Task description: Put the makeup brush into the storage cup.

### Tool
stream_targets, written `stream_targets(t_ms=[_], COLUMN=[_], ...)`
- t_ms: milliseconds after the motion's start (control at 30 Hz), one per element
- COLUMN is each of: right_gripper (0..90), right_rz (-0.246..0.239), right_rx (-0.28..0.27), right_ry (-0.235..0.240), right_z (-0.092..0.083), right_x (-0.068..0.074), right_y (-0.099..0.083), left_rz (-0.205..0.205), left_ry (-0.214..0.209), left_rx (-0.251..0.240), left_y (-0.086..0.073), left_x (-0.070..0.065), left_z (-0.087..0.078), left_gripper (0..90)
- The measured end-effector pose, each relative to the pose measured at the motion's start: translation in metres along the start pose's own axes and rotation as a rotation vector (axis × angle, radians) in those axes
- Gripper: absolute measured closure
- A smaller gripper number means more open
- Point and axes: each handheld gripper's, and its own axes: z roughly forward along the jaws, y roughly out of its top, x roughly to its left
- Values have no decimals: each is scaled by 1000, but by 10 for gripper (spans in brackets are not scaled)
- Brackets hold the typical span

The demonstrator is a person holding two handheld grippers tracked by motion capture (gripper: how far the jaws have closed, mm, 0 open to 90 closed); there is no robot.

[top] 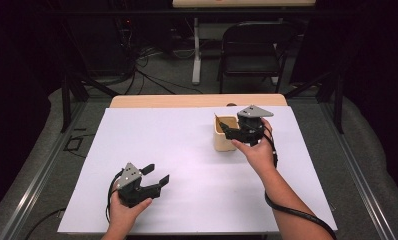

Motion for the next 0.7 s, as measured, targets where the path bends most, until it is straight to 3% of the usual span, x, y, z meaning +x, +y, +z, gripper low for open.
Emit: stream_targets(t_ms=[700], right_gripper=[301], right_rz=[-9], right_rx=[-11], right_ry=[47], right_z=[-30], right_x=[1], right_y=[-12], left_rz=[0], left_ry=[4], left_rx=[6], left_y=[-1], left_x=[0], left_z=[1], left_gripper=[295])
